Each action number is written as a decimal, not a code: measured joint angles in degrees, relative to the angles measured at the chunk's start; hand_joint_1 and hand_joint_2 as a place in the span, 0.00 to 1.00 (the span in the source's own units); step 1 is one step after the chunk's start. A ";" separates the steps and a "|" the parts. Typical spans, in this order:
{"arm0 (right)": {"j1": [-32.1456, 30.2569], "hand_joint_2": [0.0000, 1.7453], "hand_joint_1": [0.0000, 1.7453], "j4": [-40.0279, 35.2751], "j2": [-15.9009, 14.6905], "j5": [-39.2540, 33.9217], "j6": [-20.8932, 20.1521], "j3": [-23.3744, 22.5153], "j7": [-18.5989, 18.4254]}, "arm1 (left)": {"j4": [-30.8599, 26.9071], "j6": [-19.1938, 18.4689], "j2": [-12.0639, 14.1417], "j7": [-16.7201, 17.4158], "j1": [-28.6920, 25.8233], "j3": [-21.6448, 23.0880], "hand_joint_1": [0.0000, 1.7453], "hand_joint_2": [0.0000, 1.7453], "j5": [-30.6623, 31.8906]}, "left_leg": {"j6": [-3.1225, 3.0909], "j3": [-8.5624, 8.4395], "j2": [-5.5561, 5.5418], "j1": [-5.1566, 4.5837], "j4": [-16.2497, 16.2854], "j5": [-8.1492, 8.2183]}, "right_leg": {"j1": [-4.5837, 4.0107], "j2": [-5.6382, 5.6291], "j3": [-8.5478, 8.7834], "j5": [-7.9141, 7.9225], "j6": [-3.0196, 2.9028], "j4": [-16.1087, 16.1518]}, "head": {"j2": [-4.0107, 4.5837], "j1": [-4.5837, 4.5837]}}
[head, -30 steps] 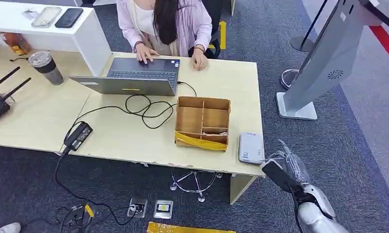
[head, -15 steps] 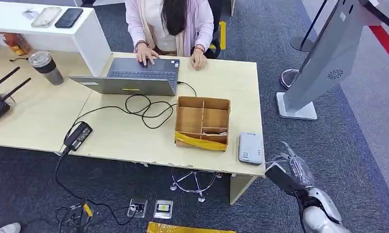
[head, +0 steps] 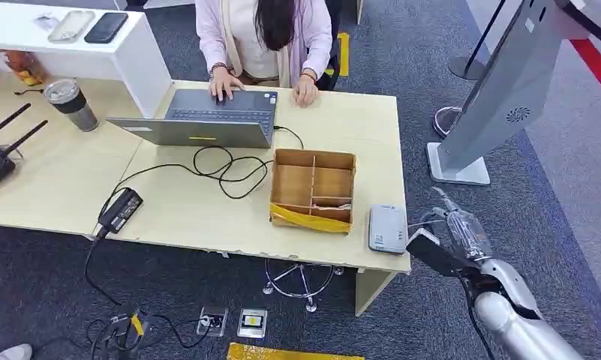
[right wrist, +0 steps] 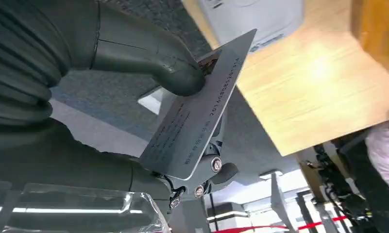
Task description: Pass the card to the sensor for recognition and then transmit it.
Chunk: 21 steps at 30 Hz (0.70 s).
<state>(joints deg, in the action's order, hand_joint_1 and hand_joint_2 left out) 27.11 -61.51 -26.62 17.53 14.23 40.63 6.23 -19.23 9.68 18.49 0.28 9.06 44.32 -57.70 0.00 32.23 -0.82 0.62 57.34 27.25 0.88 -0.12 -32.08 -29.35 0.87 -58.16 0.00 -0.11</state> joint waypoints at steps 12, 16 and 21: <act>1.99 1.00 1.00 8.35 7.26 1.62 -1.86 0.94 2.47 | 0.04 0.02 0.28 -0.02 0.27 0.39 0.00 0.00 0.46 | 0.00 0.02 -0.05 0.01 0.00 0.00 | -0.01 0.03 0.02 -0.01 -0.01 0.00 | 0.00 -0.02; 3.21 1.00 1.00 11.68 9.10 1.90 -1.99 1.42 3.63 | 0.04 -0.31 0.46 0.00 0.26 0.44 0.00 0.00 0.46 | 0.00 0.02 -0.04 0.01 0.00 0.00 | -0.01 0.02 0.00 -0.01 -0.01 0.00 | 0.00 0.00; 5.81 1.00 1.00 16.81 10.93 1.86 -1.84 1.92 5.03 | 0.04 -0.96 0.50 0.07 0.22 0.53 0.00 0.00 0.70 | 0.00 0.01 -0.06 0.01 0.00 -0.01 | -0.01 0.03 0.01 -0.01 -0.01 0.00 | 0.00 0.02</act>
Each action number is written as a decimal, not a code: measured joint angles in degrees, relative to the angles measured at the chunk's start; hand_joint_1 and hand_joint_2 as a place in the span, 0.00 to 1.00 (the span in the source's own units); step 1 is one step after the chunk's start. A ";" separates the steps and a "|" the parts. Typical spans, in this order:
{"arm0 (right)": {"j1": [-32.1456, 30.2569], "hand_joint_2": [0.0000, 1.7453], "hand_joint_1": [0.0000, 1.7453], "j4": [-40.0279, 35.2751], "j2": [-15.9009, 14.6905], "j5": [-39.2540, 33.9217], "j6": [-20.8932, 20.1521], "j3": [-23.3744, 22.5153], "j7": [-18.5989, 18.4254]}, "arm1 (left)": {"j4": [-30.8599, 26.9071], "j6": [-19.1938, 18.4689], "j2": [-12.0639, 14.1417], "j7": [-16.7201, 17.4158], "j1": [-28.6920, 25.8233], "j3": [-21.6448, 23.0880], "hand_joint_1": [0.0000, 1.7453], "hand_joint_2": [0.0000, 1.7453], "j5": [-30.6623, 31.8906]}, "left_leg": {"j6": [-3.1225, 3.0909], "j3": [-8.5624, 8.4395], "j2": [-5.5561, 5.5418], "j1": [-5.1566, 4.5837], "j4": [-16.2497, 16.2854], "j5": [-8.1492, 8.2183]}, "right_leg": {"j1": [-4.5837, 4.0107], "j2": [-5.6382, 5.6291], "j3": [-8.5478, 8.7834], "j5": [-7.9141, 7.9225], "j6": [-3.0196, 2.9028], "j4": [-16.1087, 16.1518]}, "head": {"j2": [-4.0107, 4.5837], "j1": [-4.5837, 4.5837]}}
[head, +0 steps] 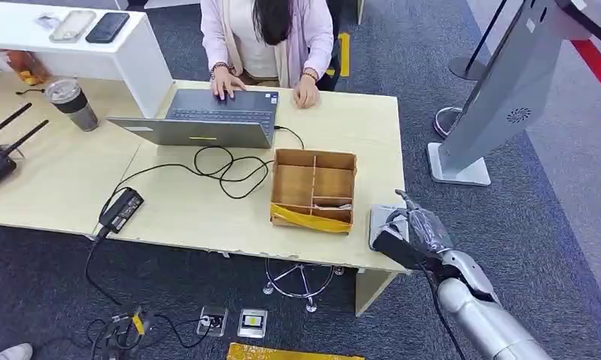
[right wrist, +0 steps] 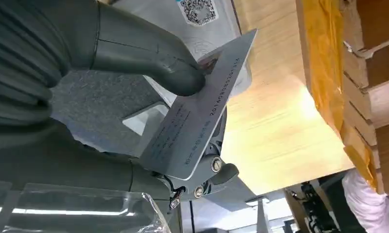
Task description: Pass the card to the sensor for recognition and then transmit it.
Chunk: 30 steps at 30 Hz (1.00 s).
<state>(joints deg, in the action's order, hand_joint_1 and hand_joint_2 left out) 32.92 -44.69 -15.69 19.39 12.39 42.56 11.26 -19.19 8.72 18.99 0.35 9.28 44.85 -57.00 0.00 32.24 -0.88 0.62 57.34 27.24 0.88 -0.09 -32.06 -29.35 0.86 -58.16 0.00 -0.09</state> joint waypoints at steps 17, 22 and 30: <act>3.48 1.00 1.00 10.75 2.29 -1.03 0.42 0.26 2.73 | 0.00 -0.90 0.94 0.13 0.00 0.83 0.00 0.00 0.33 | 0.00 -0.04 0.01 0.00 0.00 0.00 | 0.00 -0.02 0.02 0.00 0.00 0.00 | 0.00 -0.02; 4.18 1.00 1.00 12.61 2.49 -1.31 0.31 0.26 3.41 | 0.00 0.28 0.94 0.94 -0.01 0.90 0.00 0.00 -0.04 | 0.00 -0.07 0.02 0.00 0.01 -0.01 | 0.00 -0.03 0.05 0.01 0.01 0.00 | 0.00 -0.02; 5.77 1.00 1.00 14.83 3.06 -1.68 0.28 0.26 4.26 | 0.00 1.51 0.92 1.97 -0.05 0.92 0.00 0.00 -0.61 | 0.00 -0.07 0.02 0.00 0.01 0.00 | 0.00 -0.02 0.05 0.01 0.01 0.00 | 0.00 -0.02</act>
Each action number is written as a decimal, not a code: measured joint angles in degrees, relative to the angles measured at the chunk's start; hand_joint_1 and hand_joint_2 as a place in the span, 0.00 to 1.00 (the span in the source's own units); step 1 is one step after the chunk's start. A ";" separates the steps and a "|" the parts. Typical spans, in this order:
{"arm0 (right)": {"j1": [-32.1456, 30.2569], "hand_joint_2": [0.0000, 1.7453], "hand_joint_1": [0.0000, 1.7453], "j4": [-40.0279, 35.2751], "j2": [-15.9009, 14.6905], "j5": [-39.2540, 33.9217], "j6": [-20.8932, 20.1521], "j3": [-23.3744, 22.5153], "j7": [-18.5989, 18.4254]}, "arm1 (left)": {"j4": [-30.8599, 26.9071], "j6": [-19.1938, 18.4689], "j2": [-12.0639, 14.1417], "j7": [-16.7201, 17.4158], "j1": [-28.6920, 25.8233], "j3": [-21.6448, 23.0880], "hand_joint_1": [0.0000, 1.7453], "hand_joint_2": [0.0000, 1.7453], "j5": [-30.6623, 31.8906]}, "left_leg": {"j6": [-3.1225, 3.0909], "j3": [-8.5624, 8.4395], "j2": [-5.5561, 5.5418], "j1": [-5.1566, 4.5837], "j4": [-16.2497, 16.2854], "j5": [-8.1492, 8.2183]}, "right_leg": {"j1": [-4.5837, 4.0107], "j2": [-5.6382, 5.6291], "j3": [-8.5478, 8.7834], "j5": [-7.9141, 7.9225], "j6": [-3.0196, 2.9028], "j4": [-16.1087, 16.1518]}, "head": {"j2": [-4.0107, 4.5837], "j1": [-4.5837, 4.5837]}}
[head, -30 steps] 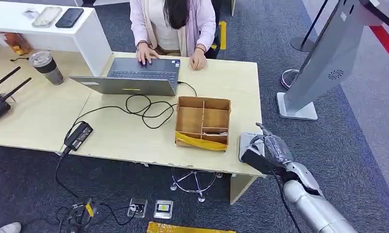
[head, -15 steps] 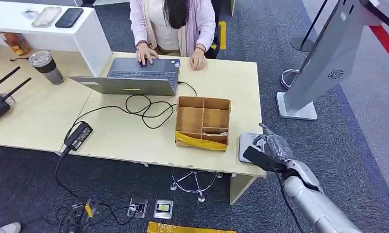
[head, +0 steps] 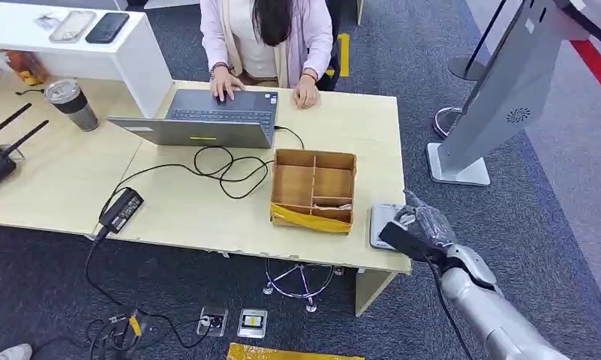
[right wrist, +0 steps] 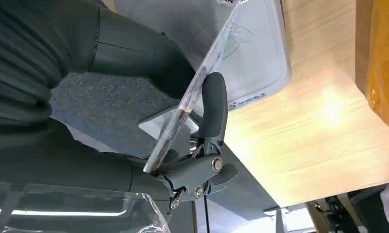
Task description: Pass the card to the sensor for recognition and then transmit it.
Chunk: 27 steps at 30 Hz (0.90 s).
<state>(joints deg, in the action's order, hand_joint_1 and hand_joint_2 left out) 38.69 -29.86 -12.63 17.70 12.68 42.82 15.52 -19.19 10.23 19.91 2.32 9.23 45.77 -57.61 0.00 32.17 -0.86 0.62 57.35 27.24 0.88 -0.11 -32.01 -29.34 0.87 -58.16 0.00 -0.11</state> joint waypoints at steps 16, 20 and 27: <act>7.09 1.00 1.00 -2.66 1.01 2.69 -2.75 -0.42 -1.77 | -0.09 -1.27 0.02 -0.42 -0.07 0.26 0.00 0.00 -0.18 | 0.00 0.03 0.00 0.00 0.00 0.00 | 0.00 0.00 -0.02 0.00 0.00 -0.03 | 0.00 0.00; 9.95 1.00 1.00 -6.86 1.16 5.35 -4.46 -1.16 -3.58 | -0.04 -2.60 0.18 -1.83 -0.05 0.59 0.00 0.00 0.83 | 0.00 0.04 0.00 0.00 0.00 -0.01 | 0.00 0.00 -0.02 0.00 0.00 -0.05 | 0.00 0.00; 17.71 1.00 1.00 -9.42 2.78 10.51 -7.13 -2.32 -4.98 | 0.17 -5.03 0.76 -4.83 0.12 1.49 0.00 0.00 3.78 | 0.01 0.03 0.00 0.00 0.00 -0.01 | 0.00 0.00 -0.02 0.00 0.00 -0.05 | 0.00 0.00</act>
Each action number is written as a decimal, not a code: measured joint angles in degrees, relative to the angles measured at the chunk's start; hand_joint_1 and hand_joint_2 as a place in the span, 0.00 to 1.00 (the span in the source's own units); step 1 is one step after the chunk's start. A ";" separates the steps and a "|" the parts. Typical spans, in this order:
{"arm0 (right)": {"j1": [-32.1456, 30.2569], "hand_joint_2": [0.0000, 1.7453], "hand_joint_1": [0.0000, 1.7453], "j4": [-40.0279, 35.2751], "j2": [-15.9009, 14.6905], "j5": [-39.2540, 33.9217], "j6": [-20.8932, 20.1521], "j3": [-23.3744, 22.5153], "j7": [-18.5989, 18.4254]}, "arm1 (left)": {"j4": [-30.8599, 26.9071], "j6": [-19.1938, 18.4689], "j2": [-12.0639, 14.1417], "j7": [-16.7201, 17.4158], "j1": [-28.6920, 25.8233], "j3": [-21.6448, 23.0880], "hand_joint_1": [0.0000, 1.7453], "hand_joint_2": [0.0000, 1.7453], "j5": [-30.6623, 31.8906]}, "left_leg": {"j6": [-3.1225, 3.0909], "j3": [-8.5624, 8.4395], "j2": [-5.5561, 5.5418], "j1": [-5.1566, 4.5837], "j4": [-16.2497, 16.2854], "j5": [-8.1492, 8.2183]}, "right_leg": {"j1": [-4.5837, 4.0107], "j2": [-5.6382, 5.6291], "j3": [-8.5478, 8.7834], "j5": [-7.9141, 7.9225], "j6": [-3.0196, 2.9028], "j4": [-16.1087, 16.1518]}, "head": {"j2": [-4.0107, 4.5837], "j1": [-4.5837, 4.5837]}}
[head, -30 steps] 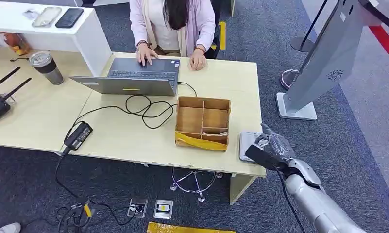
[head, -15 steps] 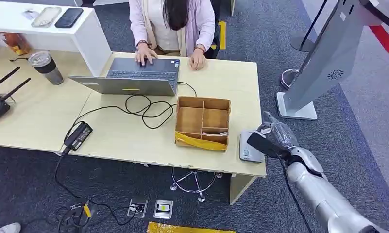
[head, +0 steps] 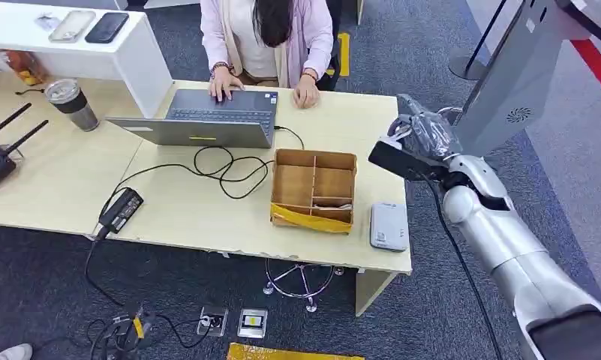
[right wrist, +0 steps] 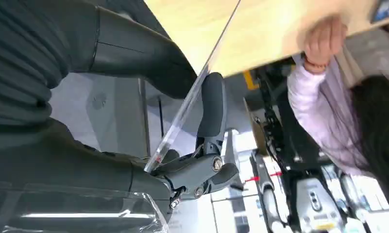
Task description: Pass the card to the sensor for recognition and then transmit it.
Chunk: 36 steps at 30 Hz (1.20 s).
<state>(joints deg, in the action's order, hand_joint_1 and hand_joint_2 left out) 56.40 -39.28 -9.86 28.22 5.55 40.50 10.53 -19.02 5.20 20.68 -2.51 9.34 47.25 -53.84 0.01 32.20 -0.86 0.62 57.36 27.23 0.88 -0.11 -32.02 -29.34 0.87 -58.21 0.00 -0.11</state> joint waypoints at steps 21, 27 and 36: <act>7.79 1.00 1.00 14.27 8.55 9.75 0.07 0.02 -5.03 | 1.66 -0.68 -0.52 -1.77 2.87 1.53 0.00 0.00 4.46 | 0.00 0.00 0.02 0.01 0.01 0.00 | 0.00 -0.01 -0.03 0.00 0.00 0.00 | 0.00 0.00; 8.82 1.00 1.00 16.26 9.64 10.87 -0.04 0.04 -5.38 | 2.17 -0.66 -0.94 -1.77 3.13 1.64 0.00 0.00 4.72 | 0.01 0.00 0.01 0.01 0.01 0.00 | -0.01 -0.01 -0.04 0.00 -0.01 0.00 | 0.00 0.02; 8.86 1.00 1.00 17.73 10.84 11.78 0.02 0.07 -5.14 | 2.78 -0.68 -1.03 -1.77 3.34 1.66 0.00 0.00 4.79 | 0.01 0.00 0.01 0.01 0.01 0.00 | -0.01 -0.01 -0.03 0.00 0.00 0.00 | 0.00 0.00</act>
<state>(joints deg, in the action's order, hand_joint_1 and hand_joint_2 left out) 65.26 -21.55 0.98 40.00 5.57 40.57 5.40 -16.24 4.52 19.65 -4.28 12.68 48.92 -49.05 0.02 32.20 -0.85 0.63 57.37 27.23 0.87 -0.12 -32.05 -29.34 0.86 -58.21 0.00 -0.11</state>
